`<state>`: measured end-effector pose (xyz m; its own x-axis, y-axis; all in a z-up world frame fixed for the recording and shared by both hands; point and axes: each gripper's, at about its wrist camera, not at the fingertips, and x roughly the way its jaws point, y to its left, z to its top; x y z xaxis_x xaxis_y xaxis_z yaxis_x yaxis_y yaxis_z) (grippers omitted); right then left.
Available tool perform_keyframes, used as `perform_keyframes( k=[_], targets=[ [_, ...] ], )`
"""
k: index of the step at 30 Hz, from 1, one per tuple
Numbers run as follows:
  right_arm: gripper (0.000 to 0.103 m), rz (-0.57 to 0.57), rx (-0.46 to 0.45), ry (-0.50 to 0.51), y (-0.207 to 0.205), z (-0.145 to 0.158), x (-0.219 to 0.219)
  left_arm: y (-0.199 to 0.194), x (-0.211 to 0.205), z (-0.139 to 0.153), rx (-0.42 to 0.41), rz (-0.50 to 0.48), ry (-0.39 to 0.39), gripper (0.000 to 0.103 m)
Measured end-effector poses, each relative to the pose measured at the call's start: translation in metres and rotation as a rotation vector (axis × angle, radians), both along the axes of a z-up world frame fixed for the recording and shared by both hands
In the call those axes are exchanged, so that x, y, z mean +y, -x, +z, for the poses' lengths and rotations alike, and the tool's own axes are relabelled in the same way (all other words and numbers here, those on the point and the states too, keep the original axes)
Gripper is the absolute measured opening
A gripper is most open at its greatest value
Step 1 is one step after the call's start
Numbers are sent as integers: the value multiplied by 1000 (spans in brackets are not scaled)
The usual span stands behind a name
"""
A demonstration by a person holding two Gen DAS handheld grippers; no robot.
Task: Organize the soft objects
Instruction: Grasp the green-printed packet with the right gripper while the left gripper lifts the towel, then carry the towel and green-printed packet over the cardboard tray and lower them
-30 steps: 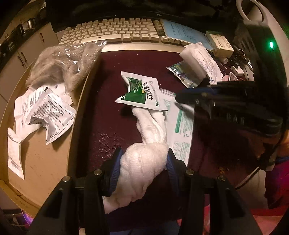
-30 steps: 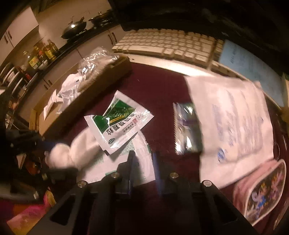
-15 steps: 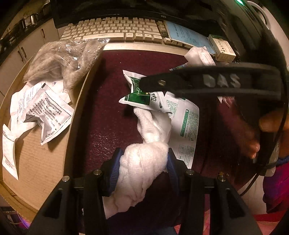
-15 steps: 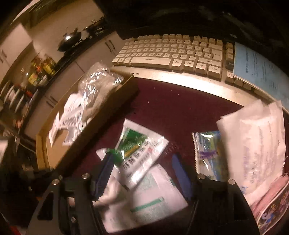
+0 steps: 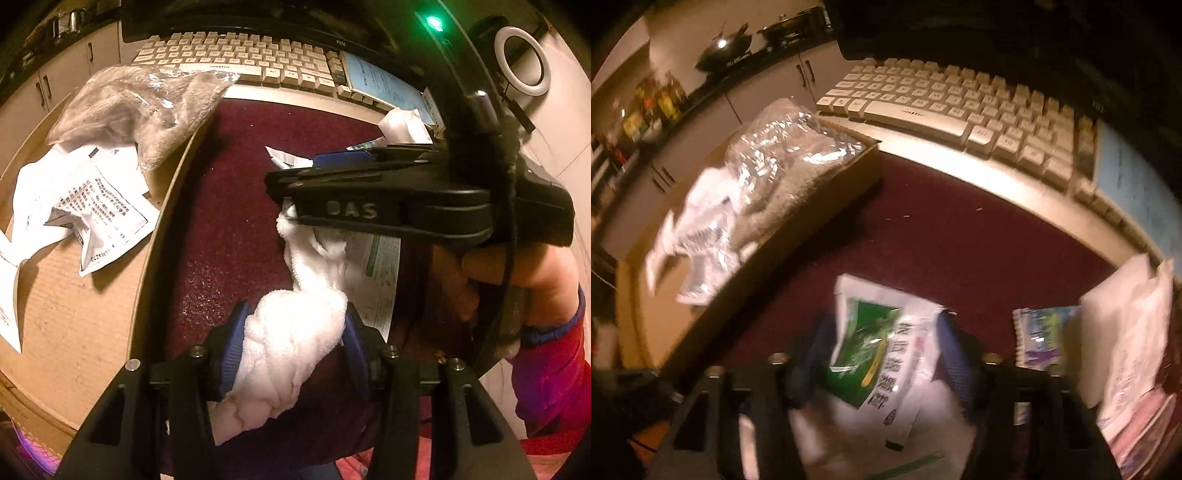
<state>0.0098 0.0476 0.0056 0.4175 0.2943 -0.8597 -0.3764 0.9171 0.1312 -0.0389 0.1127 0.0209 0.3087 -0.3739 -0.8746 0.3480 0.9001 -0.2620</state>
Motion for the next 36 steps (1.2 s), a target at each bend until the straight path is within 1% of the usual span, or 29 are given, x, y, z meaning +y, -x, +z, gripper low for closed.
perform_keyframes(
  k=[1,3,4,5,6,10,12,14,24,27,32,36],
  targets=[
    [51,5,1,-11,0,0,-3,1,0,0,-2,-5,-8,49],
    [40,8,-1,-30,2,2,-8,2,-2,0,-8,-13,-24,50],
    [37,19,-12,-37,4,4,-10,2,-3,0,-9,-14,-29,50],
    [29,25,-18,-42,6,6,-10,2,-3,0,-9,-13,-33,50],
    [17,37,-11,-60,7,7,-10,2,-4,0,-10,-10,-35,50],
    [17,35,-29,-60,11,9,-7,4,-4,1,-27,17,-36,46],
    [17,38,-36,-82,16,13,-9,5,0,5,-37,41,-16,45],
    [16,44,-45,-96,20,17,-11,5,4,10,-42,58,25,45],
    [17,26,-96,-135,25,35,-19,11,15,35,-78,85,128,45],
    [17,18,-101,-144,25,38,-22,13,23,46,-97,99,163,45],
    [17,7,-108,-159,25,41,-26,19,42,67,-142,142,194,45],
    [17,15,-117,-167,26,47,-26,24,65,86,-190,190,204,45]
  ],
)
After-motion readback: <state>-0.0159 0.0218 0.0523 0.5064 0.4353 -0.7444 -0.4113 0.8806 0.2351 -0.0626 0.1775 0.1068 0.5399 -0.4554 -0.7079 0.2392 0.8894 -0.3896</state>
